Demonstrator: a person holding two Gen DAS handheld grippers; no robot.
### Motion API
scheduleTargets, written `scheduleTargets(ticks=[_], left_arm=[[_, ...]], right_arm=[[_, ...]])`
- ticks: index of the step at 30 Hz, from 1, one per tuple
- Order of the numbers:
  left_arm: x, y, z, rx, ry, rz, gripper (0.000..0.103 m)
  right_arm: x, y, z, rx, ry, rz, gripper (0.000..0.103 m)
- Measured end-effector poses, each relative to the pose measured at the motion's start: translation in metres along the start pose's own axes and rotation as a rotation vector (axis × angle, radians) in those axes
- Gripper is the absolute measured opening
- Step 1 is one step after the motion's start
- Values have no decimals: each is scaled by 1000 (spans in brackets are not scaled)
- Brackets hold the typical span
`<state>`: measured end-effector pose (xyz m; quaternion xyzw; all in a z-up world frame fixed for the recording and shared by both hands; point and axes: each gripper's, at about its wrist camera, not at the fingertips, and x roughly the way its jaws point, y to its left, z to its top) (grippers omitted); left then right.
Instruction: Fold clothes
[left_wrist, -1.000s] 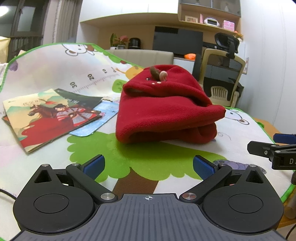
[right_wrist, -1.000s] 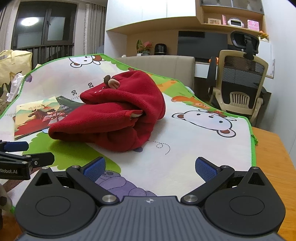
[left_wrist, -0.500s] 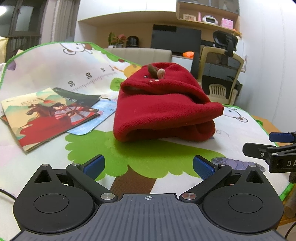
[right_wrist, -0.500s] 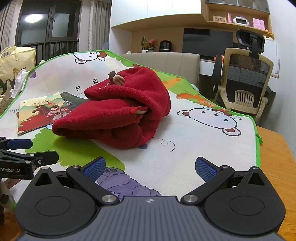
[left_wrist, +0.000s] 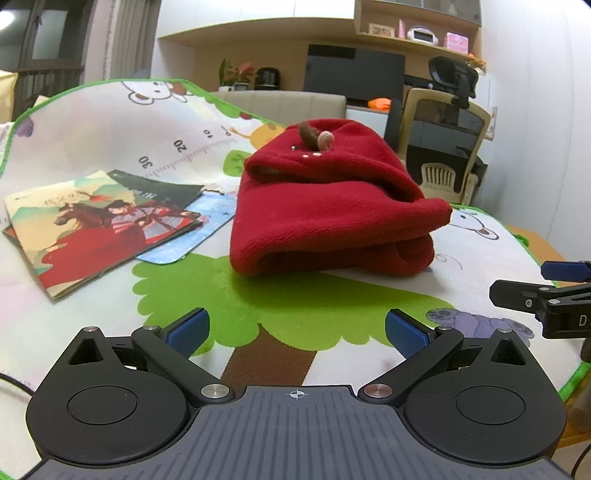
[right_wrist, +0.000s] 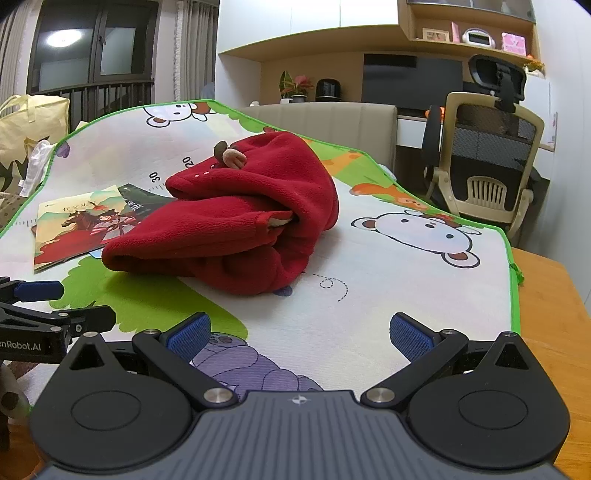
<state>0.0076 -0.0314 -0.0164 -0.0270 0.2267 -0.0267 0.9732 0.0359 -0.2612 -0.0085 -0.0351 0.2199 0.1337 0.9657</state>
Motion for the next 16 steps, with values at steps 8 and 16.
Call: scheduleTargets(ticks=[8, 16], left_arm=[[0, 1, 0, -1, 1, -1, 103], [0, 1, 2, 19, -12, -8, 103]], right_arm=[[2, 0, 1, 5, 11, 2, 103], [12, -8, 4, 48, 74, 19, 103]])
